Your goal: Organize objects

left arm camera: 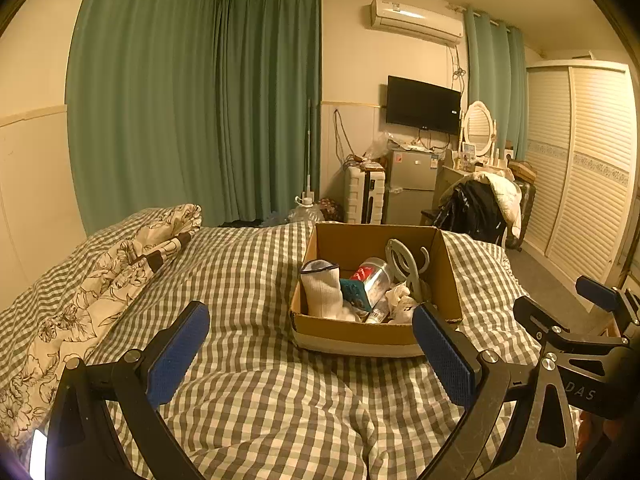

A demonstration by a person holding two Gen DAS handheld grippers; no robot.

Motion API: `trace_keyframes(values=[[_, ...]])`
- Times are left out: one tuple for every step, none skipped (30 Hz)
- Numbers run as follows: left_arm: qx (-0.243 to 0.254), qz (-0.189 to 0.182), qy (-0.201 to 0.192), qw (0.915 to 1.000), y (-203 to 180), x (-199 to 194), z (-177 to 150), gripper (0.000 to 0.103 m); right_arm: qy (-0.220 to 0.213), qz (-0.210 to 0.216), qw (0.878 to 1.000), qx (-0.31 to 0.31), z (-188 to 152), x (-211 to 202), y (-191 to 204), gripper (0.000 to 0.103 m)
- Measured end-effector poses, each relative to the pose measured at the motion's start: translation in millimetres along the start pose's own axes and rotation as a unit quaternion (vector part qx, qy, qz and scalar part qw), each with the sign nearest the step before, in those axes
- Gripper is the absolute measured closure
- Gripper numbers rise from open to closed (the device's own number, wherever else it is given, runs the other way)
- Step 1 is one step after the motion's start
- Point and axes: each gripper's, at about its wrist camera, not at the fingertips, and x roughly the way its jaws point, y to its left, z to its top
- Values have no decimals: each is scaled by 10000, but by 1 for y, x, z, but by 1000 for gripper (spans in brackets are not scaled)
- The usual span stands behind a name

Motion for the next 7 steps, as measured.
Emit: trace_keyframes(values=[[-8,-5,10,10000,1,1,-1,0,2,-1,10000,-2,0,0,0,0],[-13,-14,15,10000,1,1,-1,0,1,-3,10000,-3,0,0,0,0],[-12,-29,15,10000,2,0,-3,0,6,-3,10000,-5,0,0,0,0],[-5,-47,15,10000,2,0,-3,0,10,-3,10000,-6,-1,0,0,0],[2,-48,16,10000,1,0,-3,0,11,-3,10000,-6,0,0,0,0],[3,-14,12,10000,2,-1,-3,0,8,-3,10000,-6,0,0,0,0],[5,11,22,10000,2,0,-3,0,9,-5,10000,-8,0,0,0,0]])
